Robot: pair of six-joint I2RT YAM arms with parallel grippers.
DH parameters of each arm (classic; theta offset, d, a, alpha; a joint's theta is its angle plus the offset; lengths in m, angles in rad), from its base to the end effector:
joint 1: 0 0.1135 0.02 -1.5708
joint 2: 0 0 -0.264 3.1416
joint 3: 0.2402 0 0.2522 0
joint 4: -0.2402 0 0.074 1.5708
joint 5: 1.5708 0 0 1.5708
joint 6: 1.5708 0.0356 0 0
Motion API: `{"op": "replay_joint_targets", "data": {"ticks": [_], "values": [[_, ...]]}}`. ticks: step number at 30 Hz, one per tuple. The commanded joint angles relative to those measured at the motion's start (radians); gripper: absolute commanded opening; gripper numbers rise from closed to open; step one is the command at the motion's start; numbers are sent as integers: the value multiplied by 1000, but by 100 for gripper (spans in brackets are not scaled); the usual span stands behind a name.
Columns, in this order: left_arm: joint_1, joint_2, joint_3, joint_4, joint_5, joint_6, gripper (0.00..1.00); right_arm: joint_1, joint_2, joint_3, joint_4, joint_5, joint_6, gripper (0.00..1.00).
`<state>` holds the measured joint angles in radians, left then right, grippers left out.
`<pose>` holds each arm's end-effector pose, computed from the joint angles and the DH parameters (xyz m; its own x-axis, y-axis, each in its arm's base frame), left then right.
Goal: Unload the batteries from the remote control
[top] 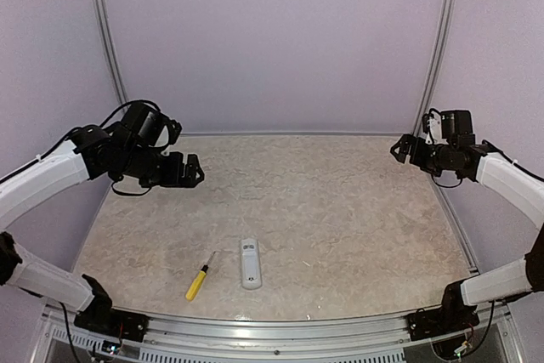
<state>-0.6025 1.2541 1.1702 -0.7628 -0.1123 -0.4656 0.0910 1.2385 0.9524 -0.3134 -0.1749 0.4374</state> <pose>0.2160 -0.1437 0.3217 -0.7769 -0.0071 -0.6296 0.1715 0.9598 -0.2224 0.2741 0.0312 0.2900 -0.6075 0.3634 -0.7063 0.0274 0.8982 0.4387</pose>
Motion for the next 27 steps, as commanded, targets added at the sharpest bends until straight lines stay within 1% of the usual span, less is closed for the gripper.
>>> {"op": "replay_joint_targets", "data": {"ticks": [1,5,7,10,13,15,19,27], "values": [[-121,62,51,-94,25,-54,99,34,-9,39,-100,48,18,100],[-191,128,26,-27,61,-119,99,60,-17,34,-110,77,34,100],[-219,174,25,5,79,-170,97,82,-16,35,-118,97,42,100],[-282,262,58,47,94,-221,96,154,-4,41,-134,159,43,100],[-325,353,118,34,88,-237,95,230,17,50,-157,205,42,100],[-326,423,150,11,79,-254,94,260,26,42,-154,215,52,100],[-327,508,187,12,92,-280,90,290,36,13,-125,203,68,100],[-329,630,218,-24,106,-313,83,308,58,9,-117,204,76,99]]}}
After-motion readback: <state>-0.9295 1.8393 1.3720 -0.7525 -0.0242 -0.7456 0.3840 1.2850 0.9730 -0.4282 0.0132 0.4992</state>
